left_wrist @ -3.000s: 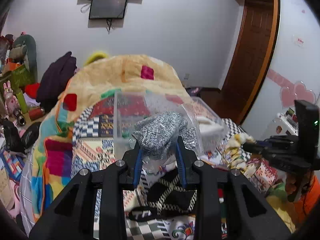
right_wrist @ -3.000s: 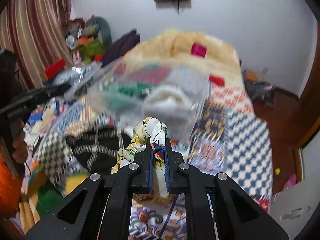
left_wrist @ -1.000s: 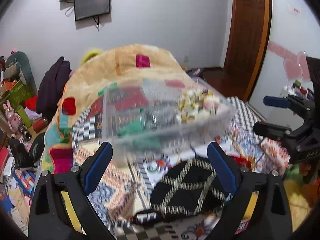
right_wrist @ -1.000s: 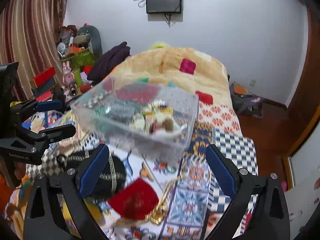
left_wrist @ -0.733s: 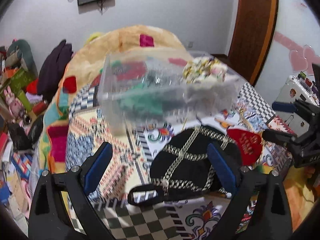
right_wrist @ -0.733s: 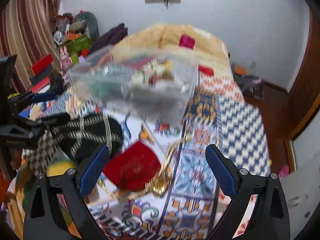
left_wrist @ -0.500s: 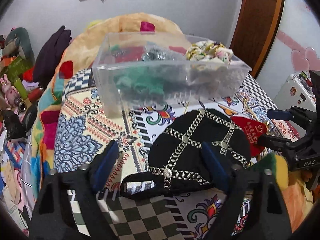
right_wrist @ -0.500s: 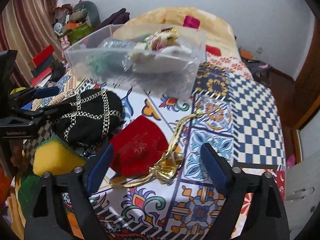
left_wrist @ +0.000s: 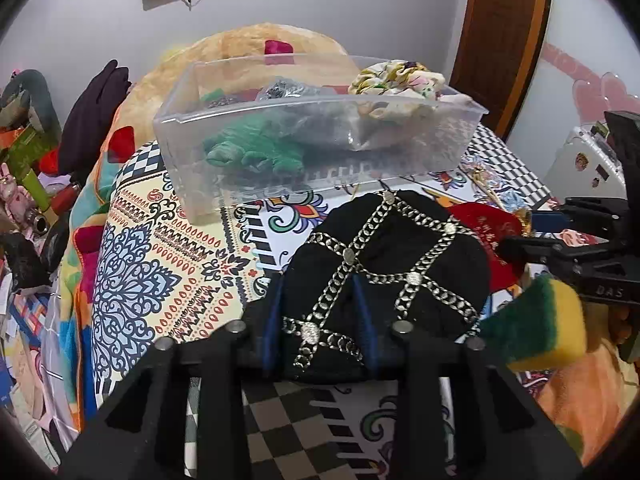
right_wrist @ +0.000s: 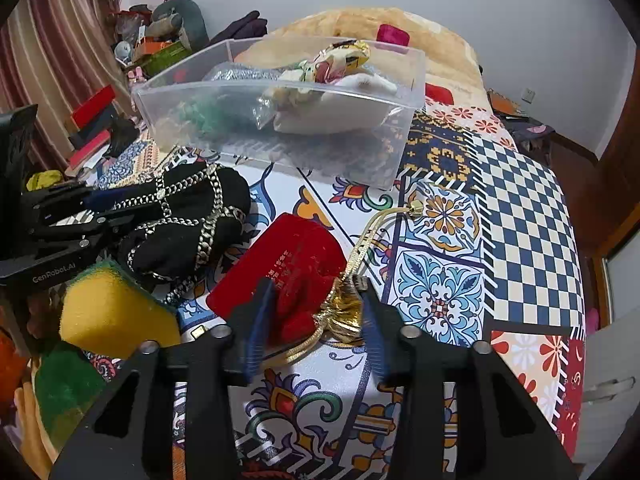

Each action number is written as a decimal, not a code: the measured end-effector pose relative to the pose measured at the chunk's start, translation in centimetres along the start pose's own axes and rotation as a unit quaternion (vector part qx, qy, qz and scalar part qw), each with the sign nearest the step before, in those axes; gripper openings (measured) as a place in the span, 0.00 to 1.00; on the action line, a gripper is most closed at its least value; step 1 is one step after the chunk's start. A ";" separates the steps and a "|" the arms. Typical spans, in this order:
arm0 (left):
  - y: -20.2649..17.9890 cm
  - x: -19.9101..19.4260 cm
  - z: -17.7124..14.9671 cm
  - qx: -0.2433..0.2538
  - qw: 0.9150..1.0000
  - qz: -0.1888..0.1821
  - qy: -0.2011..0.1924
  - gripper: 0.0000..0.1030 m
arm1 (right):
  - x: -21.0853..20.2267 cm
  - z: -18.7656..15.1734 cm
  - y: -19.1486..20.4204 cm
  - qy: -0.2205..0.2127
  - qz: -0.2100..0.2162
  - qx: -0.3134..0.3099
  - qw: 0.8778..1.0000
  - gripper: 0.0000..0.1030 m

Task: Organize soft objects
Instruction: 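Grasp the black chain-strap bag with the left tool while the right tool grasps the red pouch, then carry the black bag and red pouch into the clear box and open both tools, then grasp the yellow-green sponge with the right tool while the left tool grasps the braided cord, then carry the sponge and braided cord into the clear box and open both tools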

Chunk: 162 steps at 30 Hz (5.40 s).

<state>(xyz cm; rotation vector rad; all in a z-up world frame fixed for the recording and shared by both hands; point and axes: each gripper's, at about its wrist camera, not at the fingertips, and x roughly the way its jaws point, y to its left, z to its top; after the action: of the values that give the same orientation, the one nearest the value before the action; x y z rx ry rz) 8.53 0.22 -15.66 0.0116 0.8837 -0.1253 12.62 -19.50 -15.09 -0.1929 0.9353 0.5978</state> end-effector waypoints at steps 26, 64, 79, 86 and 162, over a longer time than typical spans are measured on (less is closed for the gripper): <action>1.4 -10.9 6.7 -0.012 0.984 0.007 -0.178 0.15 | -9.9 5.8 0.3 -0.178 -0.039 -0.015 0.983 0.22; 5.4 2.2 12.2 -0.049 0.995 0.016 -0.081 0.40 | 1.2 12.7 1.4 -0.104 -0.043 -0.066 0.991 0.50; 3.3 -6.7 10.5 -0.025 0.989 0.025 -0.145 0.71 | -6.7 10.4 2.7 -0.167 -0.036 -0.067 0.983 0.82; 2.0 -10.8 7.4 -0.029 0.986 0.030 -0.161 0.95 | -10.3 7.3 4.4 -0.184 -0.010 -0.067 0.981 0.87; 6.0 1.6 10.8 -0.044 0.994 0.044 -0.089 0.05 | 0.3 11.2 2.5 -0.130 -0.009 -0.028 0.991 0.31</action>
<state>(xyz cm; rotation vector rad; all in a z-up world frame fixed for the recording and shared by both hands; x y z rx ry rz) 18.49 5.33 -10.28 -0.0424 0.7096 -0.0053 19.18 -12.75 -8.48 -0.1695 0.6640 0.6162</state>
